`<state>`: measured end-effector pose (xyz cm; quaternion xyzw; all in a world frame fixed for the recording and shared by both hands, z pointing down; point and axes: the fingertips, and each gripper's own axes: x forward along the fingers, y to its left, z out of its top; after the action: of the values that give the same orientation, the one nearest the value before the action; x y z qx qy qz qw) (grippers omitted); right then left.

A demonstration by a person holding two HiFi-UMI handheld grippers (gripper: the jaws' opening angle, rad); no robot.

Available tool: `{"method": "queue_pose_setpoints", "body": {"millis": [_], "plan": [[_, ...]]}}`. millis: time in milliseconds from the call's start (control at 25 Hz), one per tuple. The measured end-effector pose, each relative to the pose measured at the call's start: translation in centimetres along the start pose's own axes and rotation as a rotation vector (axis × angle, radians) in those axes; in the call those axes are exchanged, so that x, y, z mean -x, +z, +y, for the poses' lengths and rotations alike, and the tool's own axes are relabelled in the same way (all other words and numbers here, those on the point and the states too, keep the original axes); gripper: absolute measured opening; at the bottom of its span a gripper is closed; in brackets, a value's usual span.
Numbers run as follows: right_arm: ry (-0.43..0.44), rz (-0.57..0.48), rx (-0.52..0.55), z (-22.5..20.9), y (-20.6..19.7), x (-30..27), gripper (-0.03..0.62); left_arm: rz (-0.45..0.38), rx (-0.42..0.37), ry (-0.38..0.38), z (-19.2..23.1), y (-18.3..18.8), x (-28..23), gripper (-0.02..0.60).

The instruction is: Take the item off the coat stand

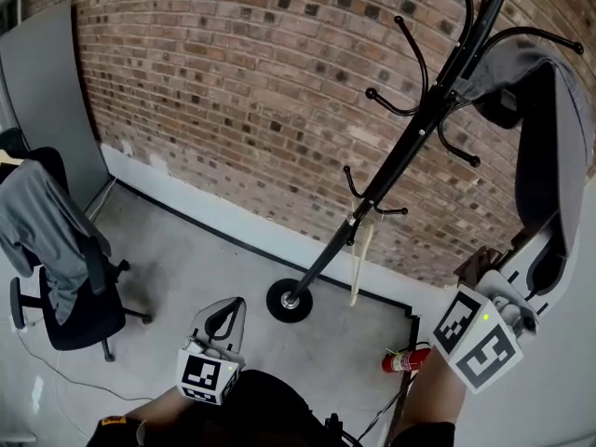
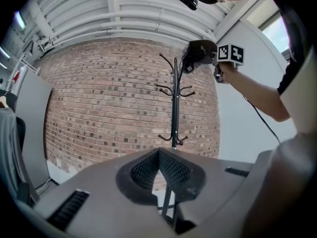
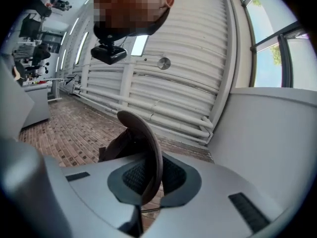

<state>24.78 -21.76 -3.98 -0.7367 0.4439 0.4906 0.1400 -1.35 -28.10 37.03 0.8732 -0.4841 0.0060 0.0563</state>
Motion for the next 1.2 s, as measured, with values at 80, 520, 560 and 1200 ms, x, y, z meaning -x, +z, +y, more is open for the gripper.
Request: {"method": "queue_pose_setpoints", "body": {"millis": [80, 520, 560, 1200], "plan": [[-0.044, 0.004, -0.028, -1.7, 0.2, -0.4, 0.032, 0.000, -0.002, -0.008, -0.1, -0.2, 0.0, 0.023], [-0.031, 0.264, -0.226, -7.3, -6.9, 4.8, 0.032, 0.016, 0.013, -0.024, -0.4, -1.0, -0.7, 0.023], [0.005, 0.316, -0.245, -6.6, -8.4, 6.3, 0.032, 0.016, 0.013, -0.026, -0.3, -1.0, -0.9, 0.023], [0.521, 0.961, -0.527, 8.3, -19.3, 34.5, 0.032, 0.088, -0.022, -0.060, -3.2, -4.0, -0.8, 0.023]]}}
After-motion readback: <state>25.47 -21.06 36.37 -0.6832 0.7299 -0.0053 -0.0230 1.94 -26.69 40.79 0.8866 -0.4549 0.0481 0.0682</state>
